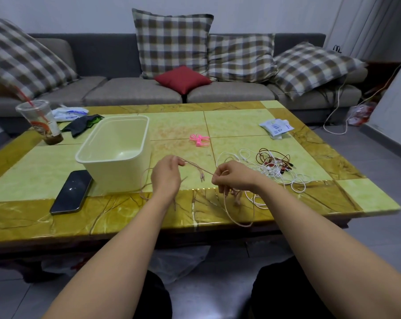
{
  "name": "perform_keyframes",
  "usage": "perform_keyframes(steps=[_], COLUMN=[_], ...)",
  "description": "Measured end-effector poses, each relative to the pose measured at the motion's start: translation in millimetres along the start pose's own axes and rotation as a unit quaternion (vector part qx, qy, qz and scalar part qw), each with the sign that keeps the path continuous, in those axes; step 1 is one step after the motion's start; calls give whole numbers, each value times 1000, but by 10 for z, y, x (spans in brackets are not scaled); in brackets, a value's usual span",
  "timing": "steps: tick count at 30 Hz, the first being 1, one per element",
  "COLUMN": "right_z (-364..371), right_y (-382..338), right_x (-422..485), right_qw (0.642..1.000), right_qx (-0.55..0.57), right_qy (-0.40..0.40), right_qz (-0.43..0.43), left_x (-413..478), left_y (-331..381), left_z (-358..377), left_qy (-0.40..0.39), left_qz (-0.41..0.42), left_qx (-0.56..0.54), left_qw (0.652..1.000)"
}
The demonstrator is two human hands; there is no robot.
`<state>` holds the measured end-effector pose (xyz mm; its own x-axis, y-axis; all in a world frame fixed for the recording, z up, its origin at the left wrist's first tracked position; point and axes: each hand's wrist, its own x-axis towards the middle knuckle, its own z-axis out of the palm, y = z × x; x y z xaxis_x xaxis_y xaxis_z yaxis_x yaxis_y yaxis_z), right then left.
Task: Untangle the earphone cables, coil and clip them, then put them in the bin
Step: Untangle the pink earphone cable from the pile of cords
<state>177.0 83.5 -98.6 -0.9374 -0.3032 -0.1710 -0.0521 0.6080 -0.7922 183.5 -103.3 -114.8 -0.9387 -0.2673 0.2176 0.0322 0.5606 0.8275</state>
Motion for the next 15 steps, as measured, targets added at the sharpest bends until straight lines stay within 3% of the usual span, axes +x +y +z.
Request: perform_keyframes(steps=[3,6,8,11,13,15], right_z=[-35,-18,5,36,54,80], right_y=[-84,-152,-118,-88,-105,-122], right_x=[-33,-66,-68,-43,-20,-16], right_qw=[997,995,996,994,995,995], right_qx=[69,93,91,105,95,88], right_qy=[-14,-10,11,31,38,35], right_qz=[-19,-23,-18,-15,-23,-26], left_x=[43,55,50,-24,-99,-172], left_y=[-71,-163,-215,-146,-33,67], left_z=[-32,-22,-17,-6,35,94], left_qy=[79,55,26,-7,-30,-111], left_qz=[-64,-101,-84,48,192,257], left_qx=[29,73,146,299,266,168], left_qw=[994,991,985,953,944,945])
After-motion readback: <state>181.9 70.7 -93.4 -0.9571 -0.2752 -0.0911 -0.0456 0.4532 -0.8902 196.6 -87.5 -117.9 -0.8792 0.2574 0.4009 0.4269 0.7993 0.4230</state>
